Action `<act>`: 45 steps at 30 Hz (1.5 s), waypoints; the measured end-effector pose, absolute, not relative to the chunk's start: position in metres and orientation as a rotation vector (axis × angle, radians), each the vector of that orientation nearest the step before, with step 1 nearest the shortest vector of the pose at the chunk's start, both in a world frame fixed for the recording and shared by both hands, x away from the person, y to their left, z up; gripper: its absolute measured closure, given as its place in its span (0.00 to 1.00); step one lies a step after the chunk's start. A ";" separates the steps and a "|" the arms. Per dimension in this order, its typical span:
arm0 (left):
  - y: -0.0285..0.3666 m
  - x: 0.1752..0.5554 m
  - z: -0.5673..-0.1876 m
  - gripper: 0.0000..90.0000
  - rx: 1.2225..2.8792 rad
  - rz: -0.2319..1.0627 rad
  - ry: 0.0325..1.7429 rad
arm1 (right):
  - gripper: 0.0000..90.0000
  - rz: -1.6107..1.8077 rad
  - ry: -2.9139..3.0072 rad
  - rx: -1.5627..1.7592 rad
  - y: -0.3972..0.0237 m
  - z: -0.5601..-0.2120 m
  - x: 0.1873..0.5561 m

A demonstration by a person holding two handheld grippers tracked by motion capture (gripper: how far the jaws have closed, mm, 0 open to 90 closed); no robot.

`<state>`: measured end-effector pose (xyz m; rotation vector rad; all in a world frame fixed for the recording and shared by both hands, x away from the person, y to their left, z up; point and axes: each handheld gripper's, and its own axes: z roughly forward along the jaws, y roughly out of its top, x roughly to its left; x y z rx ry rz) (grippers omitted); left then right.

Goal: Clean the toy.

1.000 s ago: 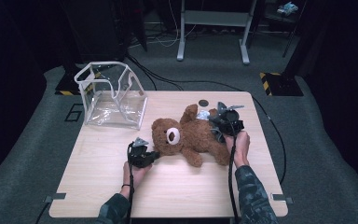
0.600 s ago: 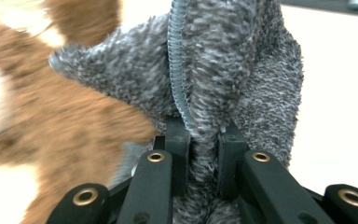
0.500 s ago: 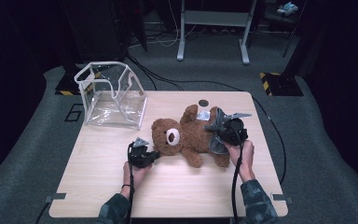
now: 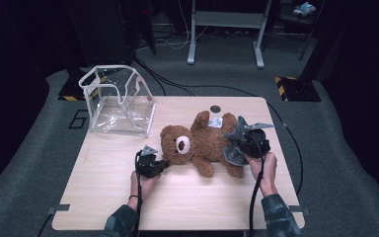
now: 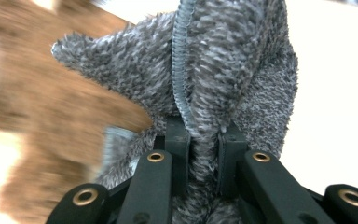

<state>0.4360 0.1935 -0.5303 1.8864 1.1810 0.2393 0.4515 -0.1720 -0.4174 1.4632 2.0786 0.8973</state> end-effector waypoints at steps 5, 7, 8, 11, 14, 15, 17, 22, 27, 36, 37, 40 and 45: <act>0.193 0.436 -0.530 0.93 1.885 0.242 1.183 | 0.88 0.820 2.173 1.421 -0.150 -0.440 0.457; 0.193 0.436 -0.530 0.93 1.881 0.244 1.185 | 0.88 0.791 2.151 1.481 -0.164 -0.454 0.459; 0.193 0.436 -0.530 0.93 1.881 0.244 1.185 | 0.88 0.771 2.134 1.513 -0.174 -0.459 0.460; 0.194 0.436 -0.530 0.93 1.887 0.240 1.181 | 0.88 0.732 2.111 1.526 -0.184 -0.457 0.458; 0.194 0.436 -0.530 0.93 1.888 0.241 1.179 | 0.88 0.792 2.106 1.467 -0.174 -0.438 0.448; 0.194 0.436 -0.530 0.93 1.887 0.241 1.181 | 0.88 0.824 2.113 1.433 -0.166 -0.432 0.445; 0.194 0.436 -0.530 0.93 1.889 0.241 1.180 | 0.88 0.894 2.146 1.362 -0.147 -0.422 0.441; 0.194 0.436 -0.530 0.93 1.884 0.243 1.185 | 0.88 0.880 2.221 1.300 -0.115 -0.435 0.446; 0.194 0.436 -0.530 0.93 1.887 0.237 1.181 | 0.88 0.823 2.186 1.392 -0.145 -0.450 0.446; 0.194 0.436 -0.530 0.93 1.885 0.243 1.183 | 0.88 0.929 2.278 1.201 -0.102 -0.436 0.427; 0.194 0.436 -0.530 0.93 1.885 0.243 1.184 | 0.88 0.921 2.300 1.200 -0.094 -0.441 0.428; 0.194 0.436 -0.530 0.93 1.886 0.239 1.182 | 0.88 0.900 2.346 1.207 -0.080 -0.461 0.433; 0.194 0.436 -0.530 0.93 1.886 0.242 1.183 | 0.88 0.887 2.446 1.240 -0.071 -0.486 0.431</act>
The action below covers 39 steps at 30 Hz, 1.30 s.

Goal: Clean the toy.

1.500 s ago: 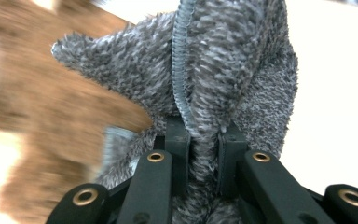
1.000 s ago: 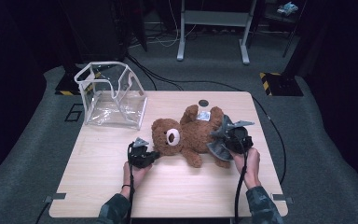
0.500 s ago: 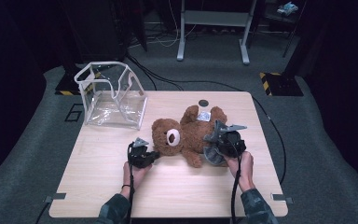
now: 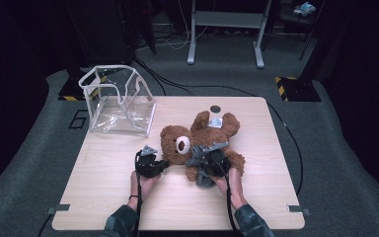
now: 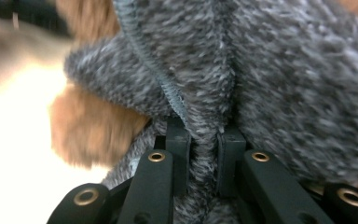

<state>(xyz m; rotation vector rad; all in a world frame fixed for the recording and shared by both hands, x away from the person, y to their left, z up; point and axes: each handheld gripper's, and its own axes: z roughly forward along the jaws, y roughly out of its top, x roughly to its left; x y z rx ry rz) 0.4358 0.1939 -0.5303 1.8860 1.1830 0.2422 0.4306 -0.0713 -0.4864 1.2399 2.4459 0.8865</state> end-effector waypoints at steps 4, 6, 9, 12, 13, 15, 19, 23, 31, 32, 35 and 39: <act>0.194 0.436 -0.530 0.93 1.887 0.236 1.182 | 0.88 0.883 2.495 1.226 -0.071 -0.484 0.424; 0.194 0.436 -0.530 0.93 1.888 0.237 1.181 | 0.88 0.947 2.440 1.200 -0.075 -0.458 0.420; 0.194 0.436 -0.530 0.93 1.889 0.239 1.180 | 0.88 1.022 2.370 1.185 -0.072 -0.434 0.423; 0.194 0.436 -0.530 0.93 1.887 0.243 1.182 | 0.87 1.071 2.365 1.160 -0.055 -0.428 0.435; 0.194 0.436 -0.530 0.93 1.886 0.242 1.183 | 0.87 1.069 2.380 1.174 -0.048 -0.432 0.437; 0.194 0.436 -0.530 0.93 1.887 0.244 1.182 | 0.87 1.018 2.427 1.155 -0.038 -0.445 0.440; 0.195 0.436 -0.530 0.93 1.880 0.227 1.185 | 0.88 0.906 2.471 1.212 -0.044 -0.473 0.442; 0.195 0.436 -0.531 0.93 1.882 0.226 1.176 | 0.88 0.870 2.462 1.258 -0.061 -0.469 0.441; 0.195 0.436 -0.531 0.93 1.878 0.225 1.184 | 0.87 0.937 2.468 1.078 -0.026 -0.448 0.434; 0.195 0.436 -0.531 0.93 1.876 0.226 1.187 | 0.87 0.927 2.479 1.090 -0.023 -0.454 0.437; 0.196 0.436 -0.531 0.93 1.872 0.228 1.192 | 0.88 0.879 2.529 1.150 -0.021 -0.471 0.442; 0.196 0.436 -0.531 0.93 1.871 0.228 1.193 | 0.88 0.799 2.595 1.150 -0.028 -0.476 0.434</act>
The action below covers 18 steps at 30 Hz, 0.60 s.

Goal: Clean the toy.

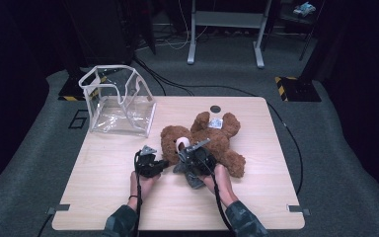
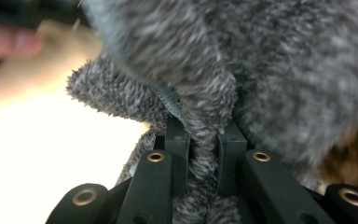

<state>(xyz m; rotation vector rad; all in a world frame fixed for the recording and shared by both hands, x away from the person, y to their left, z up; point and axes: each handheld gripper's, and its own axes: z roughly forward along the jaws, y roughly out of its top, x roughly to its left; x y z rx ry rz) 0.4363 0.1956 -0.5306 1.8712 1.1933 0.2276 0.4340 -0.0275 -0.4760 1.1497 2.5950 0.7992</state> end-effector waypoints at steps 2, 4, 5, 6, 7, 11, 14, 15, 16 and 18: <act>0.196 0.436 -0.531 0.93 1.870 0.226 1.193 | 0.88 0.777 2.624 1.138 -0.030 -0.470 0.429; 0.196 0.436 -0.531 0.93 1.874 0.227 1.190 | 0.88 0.795 2.610 1.120 -0.035 -0.461 0.425; 0.196 0.436 -0.531 0.93 1.874 0.225 1.189 | 0.87 0.845 2.589 1.107 -0.038 -0.456 0.425; 0.195 0.436 -0.531 0.93 1.874 0.226 1.189 | 0.87 0.879 2.552 1.107 -0.038 -0.453 0.426; 0.195 0.436 -0.531 0.93 1.875 0.226 1.189 | 0.87 0.925 2.519 1.108 -0.037 -0.450 0.426; 0.196 0.436 -0.531 0.93 1.874 0.227 1.190 | 0.87 0.901 2.466 1.110 -0.030 -0.457 0.432; 0.196 0.436 -0.531 0.93 1.874 0.228 1.190 | 0.87 0.808 2.517 1.149 -0.029 -0.478 0.435; 0.196 0.436 -0.531 0.93 1.873 0.228 1.191 | 0.87 0.806 2.539 1.151 -0.032 -0.475 0.433; 0.196 0.436 -0.531 0.93 1.875 0.229 1.190 | 0.87 0.794 2.552 1.153 -0.034 -0.472 0.431; 0.196 0.436 -0.531 0.93 1.874 0.228 1.190 | 0.87 0.826 2.549 1.134 -0.042 -0.460 0.427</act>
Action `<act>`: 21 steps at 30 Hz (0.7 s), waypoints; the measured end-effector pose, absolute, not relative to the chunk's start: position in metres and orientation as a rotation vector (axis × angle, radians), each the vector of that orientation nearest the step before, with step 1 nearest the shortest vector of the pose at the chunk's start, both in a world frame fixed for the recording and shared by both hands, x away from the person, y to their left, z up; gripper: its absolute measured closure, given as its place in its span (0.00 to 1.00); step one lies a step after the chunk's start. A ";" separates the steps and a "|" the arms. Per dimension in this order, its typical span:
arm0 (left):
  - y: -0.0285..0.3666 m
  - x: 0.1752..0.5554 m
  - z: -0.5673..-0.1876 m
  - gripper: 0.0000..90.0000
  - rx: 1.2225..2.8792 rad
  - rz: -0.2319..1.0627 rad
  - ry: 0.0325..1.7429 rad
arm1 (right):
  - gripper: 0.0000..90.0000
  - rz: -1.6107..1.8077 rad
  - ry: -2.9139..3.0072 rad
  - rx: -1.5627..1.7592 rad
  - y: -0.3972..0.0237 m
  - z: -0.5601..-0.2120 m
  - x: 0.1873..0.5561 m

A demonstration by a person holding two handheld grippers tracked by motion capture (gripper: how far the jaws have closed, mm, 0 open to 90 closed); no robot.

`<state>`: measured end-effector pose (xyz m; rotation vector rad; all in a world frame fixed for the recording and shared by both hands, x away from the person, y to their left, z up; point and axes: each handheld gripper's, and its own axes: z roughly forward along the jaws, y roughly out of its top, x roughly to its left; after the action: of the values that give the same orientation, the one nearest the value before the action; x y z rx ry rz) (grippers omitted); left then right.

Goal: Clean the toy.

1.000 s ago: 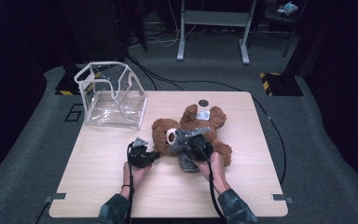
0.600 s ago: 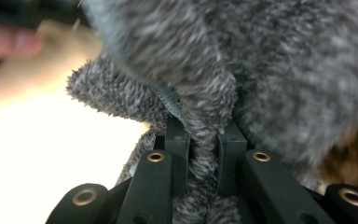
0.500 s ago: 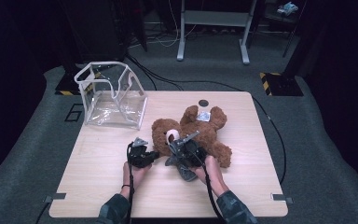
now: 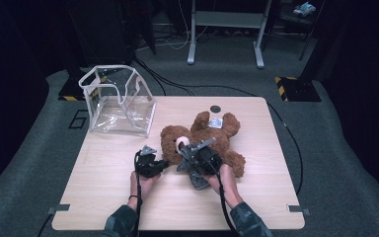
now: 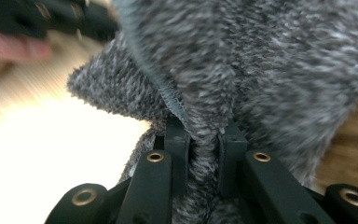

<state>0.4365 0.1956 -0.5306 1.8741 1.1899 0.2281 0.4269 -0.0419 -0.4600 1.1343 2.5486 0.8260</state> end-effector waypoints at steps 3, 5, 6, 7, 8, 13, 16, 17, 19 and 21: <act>0.195 0.436 -0.531 0.93 1.874 0.227 1.190 | 0.87 0.966 2.424 1.164 -0.061 -0.439 0.425; 0.195 0.436 -0.531 0.93 1.874 0.228 1.190 | 0.87 0.984 2.367 1.182 -0.068 -0.436 0.430; 0.195 0.436 -0.531 0.93 1.875 0.228 1.190 | 0.87 0.962 2.351 1.203 -0.070 -0.439 0.432; 0.195 0.436 -0.531 0.93 1.876 0.228 1.189 | 0.87 0.926 2.348 1.207 -0.071 -0.445 0.435; 0.195 0.436 -0.531 0.93 1.876 0.228 1.189 | 0.88 0.904 2.351 1.209 -0.072 -0.451 0.436; 0.195 0.436 -0.531 0.93 1.876 0.228 1.189 | 0.88 0.849 2.418 1.251 -0.074 -0.476 0.432; 0.195 0.436 -0.531 0.93 1.876 0.229 1.188 | 0.88 0.885 2.454 1.233 -0.071 -0.476 0.430; 0.195 0.436 -0.531 0.93 1.877 0.229 1.188 | 0.88 0.908 2.462 1.220 -0.069 -0.473 0.430; 0.196 0.436 -0.530 0.93 1.876 0.231 1.191 | 0.88 0.900 2.436 1.177 -0.064 -0.471 0.429; 0.195 0.436 -0.531 0.93 1.871 0.232 1.196 | 0.88 0.860 2.400 1.186 -0.066 -0.471 0.430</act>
<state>0.4363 0.1954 -0.5306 1.8707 1.1956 0.2319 0.4300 -0.0655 -0.4707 1.1860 2.4003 0.8595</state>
